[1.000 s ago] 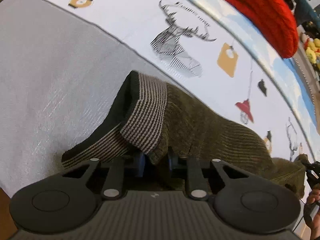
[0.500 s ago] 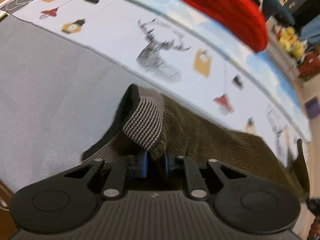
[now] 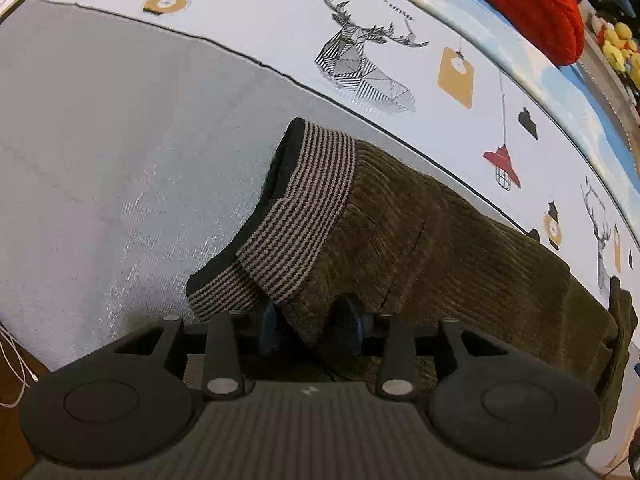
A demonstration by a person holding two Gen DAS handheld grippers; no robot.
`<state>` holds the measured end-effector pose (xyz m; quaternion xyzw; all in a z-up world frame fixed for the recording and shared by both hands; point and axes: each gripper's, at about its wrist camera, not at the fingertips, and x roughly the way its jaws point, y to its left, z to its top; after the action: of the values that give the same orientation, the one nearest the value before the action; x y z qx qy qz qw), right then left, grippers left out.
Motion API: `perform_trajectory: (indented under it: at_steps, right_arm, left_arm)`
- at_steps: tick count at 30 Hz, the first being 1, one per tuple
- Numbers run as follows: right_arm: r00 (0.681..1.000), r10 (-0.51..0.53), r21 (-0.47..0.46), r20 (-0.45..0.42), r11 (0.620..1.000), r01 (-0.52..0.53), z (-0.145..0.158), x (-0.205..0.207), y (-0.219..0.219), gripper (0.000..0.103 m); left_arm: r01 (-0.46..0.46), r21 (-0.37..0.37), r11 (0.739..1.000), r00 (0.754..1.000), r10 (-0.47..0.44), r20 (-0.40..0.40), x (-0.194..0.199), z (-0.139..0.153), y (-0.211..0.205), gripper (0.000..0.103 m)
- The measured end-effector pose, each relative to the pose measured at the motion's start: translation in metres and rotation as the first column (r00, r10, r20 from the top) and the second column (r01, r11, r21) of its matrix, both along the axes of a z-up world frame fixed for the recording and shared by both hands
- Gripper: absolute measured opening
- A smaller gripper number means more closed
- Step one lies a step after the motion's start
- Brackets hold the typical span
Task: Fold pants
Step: 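Lift the leg hem with the right gripper toward the waistband held by the left gripper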
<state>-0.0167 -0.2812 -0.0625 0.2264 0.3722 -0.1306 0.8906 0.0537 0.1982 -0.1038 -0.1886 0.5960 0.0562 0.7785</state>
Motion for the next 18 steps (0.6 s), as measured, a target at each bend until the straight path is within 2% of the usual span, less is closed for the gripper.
perform_trajectory:
  at_steps: [5, 7, 9, 11, 12, 14, 15, 16, 18]
  right_arm:
    - [0.989, 0.106, -0.144, -0.101, 0.982, -0.12, -0.021, 0.063, 0.029, 0.052]
    - [0.976, 0.156, -0.217, -0.151, 0.958, -0.187, -0.029, 0.078, 0.043, 0.052]
    - [0.955, 0.188, -0.32, -0.231, 0.912, -0.257, -0.042, 0.091, 0.059, 0.05]
    - [0.941, 0.195, -0.405, -0.276, 0.865, -0.298, -0.048, 0.098, 0.07, 0.031]
    - [0.947, 0.18, -0.428, -0.267, 0.858, -0.284, -0.045, 0.098, 0.069, 0.008]
    - [0.981, 0.111, -0.372, -0.162, 0.914, -0.165, -0.025, 0.089, 0.051, 0.007]
    - [0.998, 0.026, -0.332, -0.053, 0.942, -0.042, -0.007, 0.078, 0.035, 0.006]
    - [0.995, -0.072, -0.282, 0.069, 0.955, 0.088, 0.014, 0.061, 0.018, 0.006]
    - [0.943, -0.21, -0.133, 0.256, 0.959, 0.25, 0.042, 0.021, -0.011, 0.004]
  left_arm:
    - [-0.002, 0.017, 1.0, 1.0, 0.002, -0.024, 0.008, -0.005, -0.006, 0.051]
    - [0.003, 0.031, 1.0, 1.0, -0.002, -0.03, 0.011, -0.005, -0.011, 0.053]
    - [0.0, 0.043, 0.999, 0.999, 0.001, -0.033, 0.014, -0.006, -0.012, 0.053]
    - [-0.013, 0.057, 0.998, 0.999, 0.015, -0.038, 0.016, -0.007, -0.011, 0.047]
    - [-0.021, 0.072, 0.997, 0.999, 0.024, -0.034, 0.018, -0.006, -0.01, 0.037]
    - [-0.045, 0.079, 0.996, 0.999, 0.046, -0.013, 0.019, -0.002, -0.006, 0.028]
    - [-0.056, 0.074, 0.996, 0.998, 0.056, 0.0, 0.019, 0.0, -0.005, 0.023]
    - [-0.061, 0.071, 0.996, 0.998, 0.06, 0.019, 0.018, 0.004, -0.005, 0.02]
    - [-0.059, 0.078, 0.995, 0.996, 0.054, 0.067, 0.014, 0.014, -0.006, 0.018]
